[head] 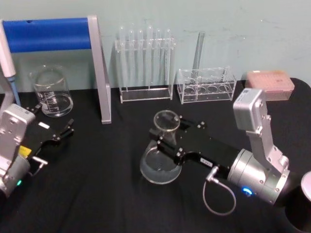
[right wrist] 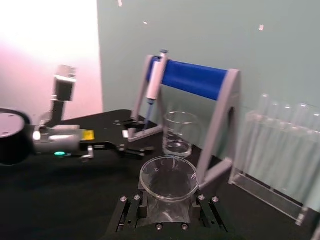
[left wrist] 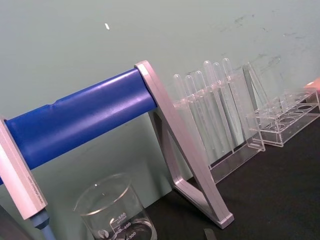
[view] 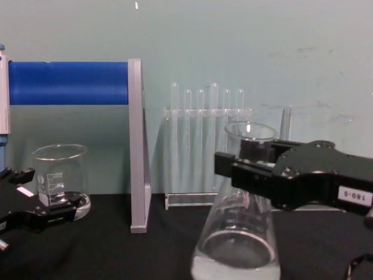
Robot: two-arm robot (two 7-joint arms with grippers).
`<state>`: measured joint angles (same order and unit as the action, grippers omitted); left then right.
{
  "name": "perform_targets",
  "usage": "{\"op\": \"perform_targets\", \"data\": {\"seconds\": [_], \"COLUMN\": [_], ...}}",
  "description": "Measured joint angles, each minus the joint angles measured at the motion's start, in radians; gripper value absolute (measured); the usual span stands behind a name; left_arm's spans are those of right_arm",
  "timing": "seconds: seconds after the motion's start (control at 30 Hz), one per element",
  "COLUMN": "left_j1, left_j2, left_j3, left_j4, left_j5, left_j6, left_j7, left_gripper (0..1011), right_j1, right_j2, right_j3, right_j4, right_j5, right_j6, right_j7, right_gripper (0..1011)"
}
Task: Grasp the erlenmeyer flask with one hand, shake it three times, then place it back.
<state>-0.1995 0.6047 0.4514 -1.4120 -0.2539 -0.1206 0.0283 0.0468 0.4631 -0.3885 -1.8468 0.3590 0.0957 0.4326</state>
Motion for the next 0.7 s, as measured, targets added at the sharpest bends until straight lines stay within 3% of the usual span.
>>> {"op": "perform_targets", "data": {"seconds": [0.37, 0.7], "left_j1": [0.0, 0.0], "left_j2": [0.0, 0.0], "left_j3": [0.0, 0.0], "left_j4": [0.0, 0.0], "left_j5": [0.0, 0.0], "left_j6": [0.0, 0.0], "left_j7": [0.0, 0.0], "left_gripper": [1001, 1001], "right_j1": [-0.006, 0.025], "right_j2": [0.025, 0.009], "right_j3": [-0.027, -0.003], "right_j4": [-0.02, 0.025], "right_j5": [0.026, 0.021], "right_j6": [-0.011, -0.016], "right_j7": [0.017, -0.038], "right_gripper": [457, 457]}}
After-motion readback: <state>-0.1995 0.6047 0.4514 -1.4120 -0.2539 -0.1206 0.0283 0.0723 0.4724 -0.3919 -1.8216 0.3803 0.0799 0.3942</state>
